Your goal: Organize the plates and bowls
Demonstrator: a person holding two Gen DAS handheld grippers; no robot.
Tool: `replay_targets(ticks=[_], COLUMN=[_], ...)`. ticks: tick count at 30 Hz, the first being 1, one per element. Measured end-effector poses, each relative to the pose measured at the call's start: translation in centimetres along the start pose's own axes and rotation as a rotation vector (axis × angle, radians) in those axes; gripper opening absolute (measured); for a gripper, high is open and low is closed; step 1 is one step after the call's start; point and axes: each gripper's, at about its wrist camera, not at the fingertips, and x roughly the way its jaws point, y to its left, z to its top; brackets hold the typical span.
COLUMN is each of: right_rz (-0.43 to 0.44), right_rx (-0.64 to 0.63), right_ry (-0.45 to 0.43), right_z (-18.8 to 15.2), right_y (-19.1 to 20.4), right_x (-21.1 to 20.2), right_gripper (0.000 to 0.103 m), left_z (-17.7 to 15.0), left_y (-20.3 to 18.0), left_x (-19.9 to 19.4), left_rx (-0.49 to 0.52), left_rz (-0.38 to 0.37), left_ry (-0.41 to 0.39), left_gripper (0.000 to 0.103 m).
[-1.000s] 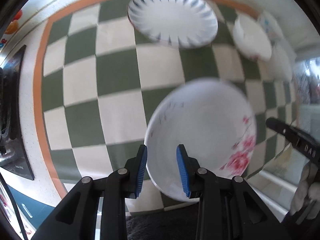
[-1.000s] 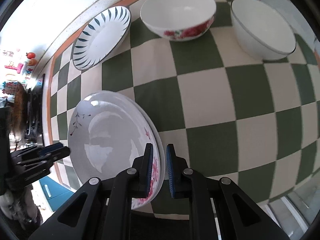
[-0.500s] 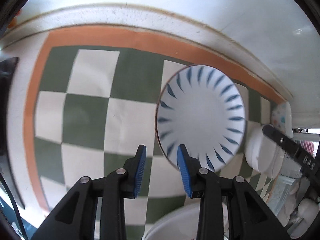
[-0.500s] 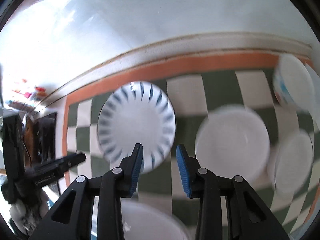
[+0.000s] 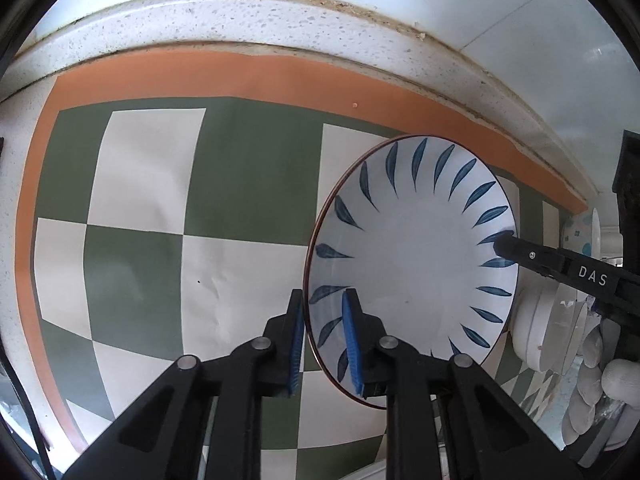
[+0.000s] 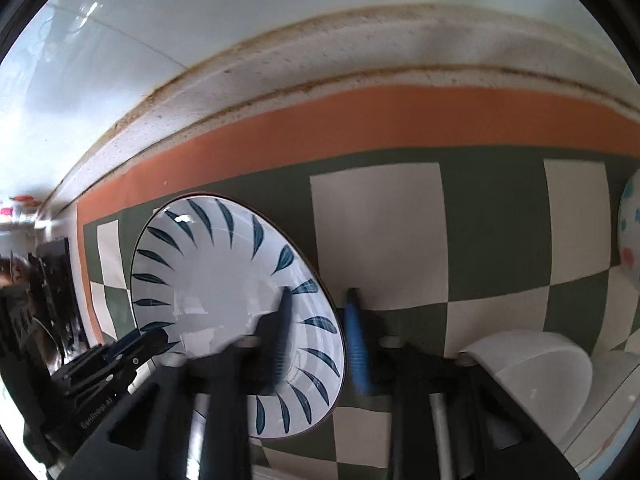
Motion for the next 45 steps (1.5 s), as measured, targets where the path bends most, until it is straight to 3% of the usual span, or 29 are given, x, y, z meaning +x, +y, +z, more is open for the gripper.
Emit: replay_targets(ticks=[10, 20, 35, 45], right_rz=[0.004, 0.086, 0.114, 0.138], right_rx=[-0.020, -0.006, -0.060, -0.053], right_ry=[-0.016, -0.044, -0.111, -0.121], right_z=[-1.3, -4.5, -15.2, -22.9], right_y=[-0.1, -0.3, -0.2, -1.5], right_x=[-0.8, -3.8, -10.5, -11.6], right_gripper=[0.013, 0.012, 0.012, 0.012], left_z=[0.2, -2.5, -9.1, -15.5], left_y=[-0.6, -1.8, -3.3, -3.5], left_x=[-0.5, -5.0, -11.2, -11.2], left_rx=[-0.011, 0.052, 0.097, 0.093], left_rz=[0.009, 0.022, -0.011, -0.039], left_ry=[0.002, -0.061, -0.166, -0.138], left_gripper=[0.016, 0.016, 0.016, 0.016])
